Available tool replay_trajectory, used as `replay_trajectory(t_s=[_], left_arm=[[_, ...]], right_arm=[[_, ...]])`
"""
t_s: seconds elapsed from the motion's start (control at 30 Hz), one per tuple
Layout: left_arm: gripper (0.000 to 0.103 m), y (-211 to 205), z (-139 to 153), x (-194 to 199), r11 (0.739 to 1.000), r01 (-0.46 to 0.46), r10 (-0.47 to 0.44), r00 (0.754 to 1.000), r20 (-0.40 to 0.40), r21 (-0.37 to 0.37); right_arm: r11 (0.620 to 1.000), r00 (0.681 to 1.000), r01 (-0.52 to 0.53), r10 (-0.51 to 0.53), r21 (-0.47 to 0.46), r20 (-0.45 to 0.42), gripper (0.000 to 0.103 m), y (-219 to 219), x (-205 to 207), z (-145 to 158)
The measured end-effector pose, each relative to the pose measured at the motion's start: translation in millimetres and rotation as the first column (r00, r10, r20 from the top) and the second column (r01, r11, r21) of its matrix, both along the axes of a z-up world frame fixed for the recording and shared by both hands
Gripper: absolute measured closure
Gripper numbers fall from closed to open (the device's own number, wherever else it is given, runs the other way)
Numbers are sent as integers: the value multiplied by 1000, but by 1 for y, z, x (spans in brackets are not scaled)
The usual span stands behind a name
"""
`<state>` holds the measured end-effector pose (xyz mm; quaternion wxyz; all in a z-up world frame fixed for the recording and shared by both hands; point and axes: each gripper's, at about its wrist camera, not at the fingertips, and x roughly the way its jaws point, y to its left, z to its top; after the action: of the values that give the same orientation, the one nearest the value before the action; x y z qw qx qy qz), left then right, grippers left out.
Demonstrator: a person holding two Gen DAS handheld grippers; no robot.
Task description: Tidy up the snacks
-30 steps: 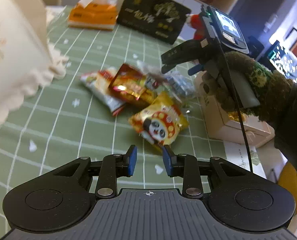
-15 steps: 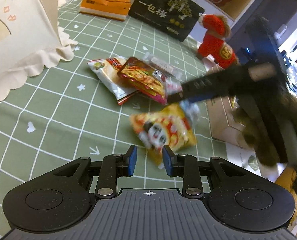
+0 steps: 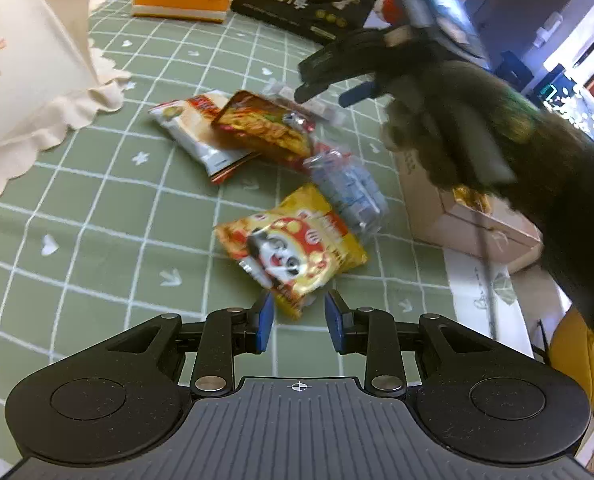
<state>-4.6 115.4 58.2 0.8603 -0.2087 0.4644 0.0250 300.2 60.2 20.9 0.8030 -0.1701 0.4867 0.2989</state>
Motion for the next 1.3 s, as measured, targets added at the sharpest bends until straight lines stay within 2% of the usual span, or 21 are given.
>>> replay_trajectory(t_s=[0.03,0.07,0.1,0.17,0.2,0.23,0.27,0.3,0.33,0.43,0.6,0.77,0.93,1.07,1.2,1.3], left_arm=[[71,3,-1,-4,1000,-11,11,1000,-2,-3],[71,6,-2,-7,1000,-22,22,1000,-4,-7],[71,10,-4,-11,999,-35,35,999,-6,-10],[71,17,-7,-17,998,-60,59,998,-14,-20],[71,20,-9,-19,997,-71,70,997,-19,-25],[71,23,-12,-21,996,-80,80,997,-25,-31],[71,25,-15,-21,995,-91,90,995,-32,-35],[71,27,-17,-21,994,-101,100,994,-39,-39],[71,29,-19,-22,993,-109,107,993,-44,-41],[71,28,-21,-21,992,-118,116,992,-44,-49],[71,14,-15,-20,996,-82,81,996,-33,-35],[71,-8,-11,-12,999,-37,36,999,-40,-15],[71,-36,-4,10,1000,17,-16,999,-31,7],[71,-58,-3,31,999,38,-38,999,-22,-2],[71,-81,-10,44,999,38,-38,999,-16,27],[71,-86,-15,46,1000,13,-12,1000,-19,29]], right_arm=[[999,1000,-17,18,-50,19,40,9,3,-9],[998,998,-21,24,-55,53,30,13,4,-12],[998,997,-23,28,-64,71,26,17,5,-13],[999,999,-26,27,-35,21,25,17,11,-14],[1000,1000,-27,27,-16,-13,28,15,11,-13],[1000,999,-27,27,-3,-29,38,13,11,-12],[999,999,-34,34,-2,-33,54,12,7,-10],[999,998,-46,45,-8,-38,62,11,2,-9],[999,997,-53,52,-1,-55,65,6,-4,-6],[997,992,-75,77,20,-102,66,-9,-28,-2],[991,990,-102,110,82,-93,66,-50,-80,15],[984,992,-75,91,164,-88,66,-108,-137,37],[973,996,-9,29,230,-85,66,-166,-177,52],[941,994,91,-64,326,-94,66,-217,-189,61],[932,988,130,-92,339,-126,66,-241,-199,52],[943,983,78,-18,323,-184,63,-241,-216,30]])
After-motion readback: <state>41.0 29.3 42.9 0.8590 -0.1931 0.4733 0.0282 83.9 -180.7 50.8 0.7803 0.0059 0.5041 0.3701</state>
